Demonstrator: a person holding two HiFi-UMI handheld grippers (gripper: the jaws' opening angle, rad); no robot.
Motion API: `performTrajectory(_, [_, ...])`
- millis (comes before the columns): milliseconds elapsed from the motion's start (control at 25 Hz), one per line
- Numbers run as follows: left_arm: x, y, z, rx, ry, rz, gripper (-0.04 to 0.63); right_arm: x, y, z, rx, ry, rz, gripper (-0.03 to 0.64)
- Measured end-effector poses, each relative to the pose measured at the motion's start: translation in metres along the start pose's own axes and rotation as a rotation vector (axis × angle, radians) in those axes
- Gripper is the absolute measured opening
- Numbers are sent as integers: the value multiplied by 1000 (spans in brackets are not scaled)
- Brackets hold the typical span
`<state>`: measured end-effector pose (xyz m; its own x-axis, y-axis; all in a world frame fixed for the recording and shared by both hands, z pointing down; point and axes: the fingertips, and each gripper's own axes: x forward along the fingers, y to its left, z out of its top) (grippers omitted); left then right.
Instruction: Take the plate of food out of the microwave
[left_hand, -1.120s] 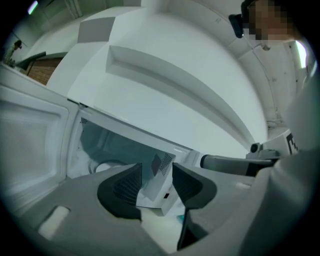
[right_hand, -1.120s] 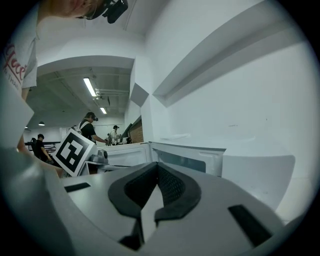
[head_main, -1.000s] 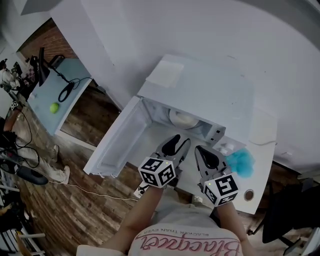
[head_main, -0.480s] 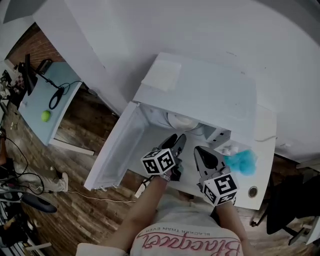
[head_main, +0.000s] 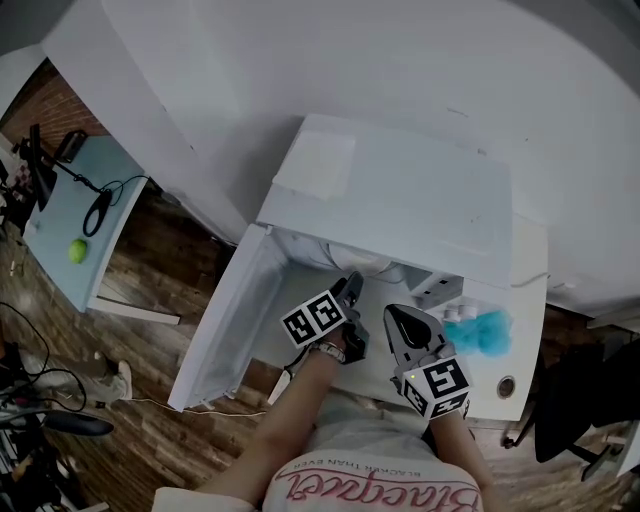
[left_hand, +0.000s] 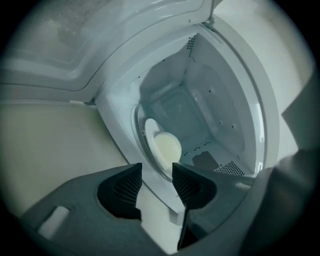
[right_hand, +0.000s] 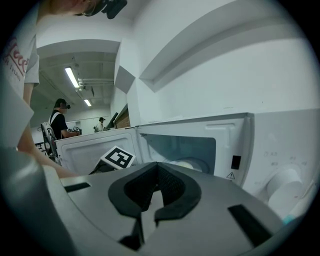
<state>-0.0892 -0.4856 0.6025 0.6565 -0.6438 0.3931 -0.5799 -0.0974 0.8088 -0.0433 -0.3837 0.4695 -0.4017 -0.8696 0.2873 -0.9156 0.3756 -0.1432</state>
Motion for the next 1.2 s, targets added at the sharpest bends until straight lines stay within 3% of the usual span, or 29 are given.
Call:
performTrajectory(240, [11, 8, 7, -110, -5, 50, 193, 7, -5, -6, 12, 22, -15, 11])
performTrajectory(400, [15, 13, 8, -172, 16, 124, 193, 8, -5, -11, 9, 41, -24, 11])
performTrajectory(640, [20, 18, 7, -135, 71, 232, 198, 9, -8, -12, 4, 52, -36, 11])
performTrajectory(960, [12, 18, 6, -162, 80, 191, 185, 10, -9, -9, -11, 56, -23, 11])
performTrajectory(1120, [9, 10, 8, -149, 77, 150, 77, 9, -6, -11, -17, 65, -11, 11])
performTrajectory(1200, [9, 9, 8, -152, 78, 140, 75, 7, -5, -12, -17, 68, -9, 11])
